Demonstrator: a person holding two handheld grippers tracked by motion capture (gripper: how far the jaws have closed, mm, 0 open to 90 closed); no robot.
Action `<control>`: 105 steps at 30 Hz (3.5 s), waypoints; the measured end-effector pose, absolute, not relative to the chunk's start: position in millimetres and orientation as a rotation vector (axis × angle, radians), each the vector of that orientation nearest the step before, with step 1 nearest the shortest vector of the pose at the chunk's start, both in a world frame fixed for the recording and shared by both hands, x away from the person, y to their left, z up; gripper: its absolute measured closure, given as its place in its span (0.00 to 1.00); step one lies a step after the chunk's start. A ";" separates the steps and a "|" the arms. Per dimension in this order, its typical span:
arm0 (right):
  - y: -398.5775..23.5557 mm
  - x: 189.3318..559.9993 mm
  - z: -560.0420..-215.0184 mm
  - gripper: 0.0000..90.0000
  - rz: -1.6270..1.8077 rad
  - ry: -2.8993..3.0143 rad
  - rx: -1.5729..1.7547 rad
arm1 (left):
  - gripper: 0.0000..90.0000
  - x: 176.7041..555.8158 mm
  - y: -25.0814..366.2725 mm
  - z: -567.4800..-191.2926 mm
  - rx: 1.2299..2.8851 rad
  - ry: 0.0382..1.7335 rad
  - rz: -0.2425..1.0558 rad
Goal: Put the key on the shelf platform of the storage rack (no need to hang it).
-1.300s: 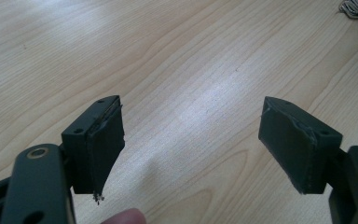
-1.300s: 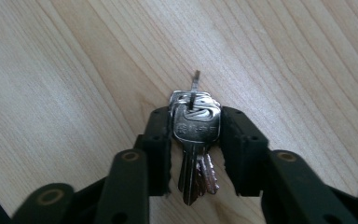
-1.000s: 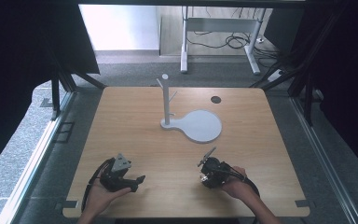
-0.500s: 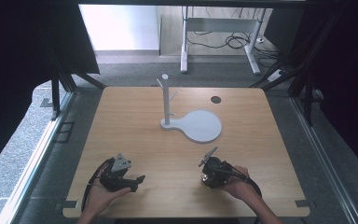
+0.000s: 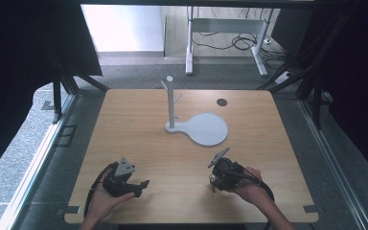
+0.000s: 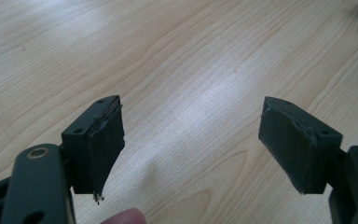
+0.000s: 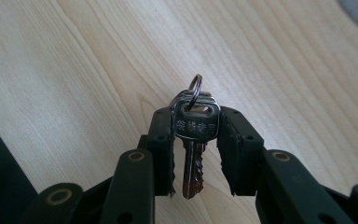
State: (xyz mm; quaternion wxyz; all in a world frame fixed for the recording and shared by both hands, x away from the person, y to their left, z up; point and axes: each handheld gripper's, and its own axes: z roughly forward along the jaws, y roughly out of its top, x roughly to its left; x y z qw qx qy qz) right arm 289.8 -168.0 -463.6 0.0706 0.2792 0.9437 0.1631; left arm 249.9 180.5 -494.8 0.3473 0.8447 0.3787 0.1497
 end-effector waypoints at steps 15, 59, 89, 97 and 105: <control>-178.0 292.8 -440.7 0.76 0.514 2.790 0.854 | 0.25 250.9 181.5 -495.3 2.196 0.977 0.390; -179.5 328.8 -403.8 0.76 0.532 2.740 0.884 | 0.25 250.8 181.1 -495.6 2.199 0.980 0.390; -178.5 365.4 -390.6 0.76 0.530 2.725 0.942 | 0.25 251.6 181.3 -496.5 2.200 0.981 0.385; -178.0 376.6 -392.5 0.76 0.521 2.735 0.958 | 0.25 251.5 181.8 -496.2 2.197 0.982 0.385; -176.4 385.5 -391.7 0.76 0.518 2.735 0.978 | 0.25 251.7 182.2 -496.2 2.197 0.983 0.384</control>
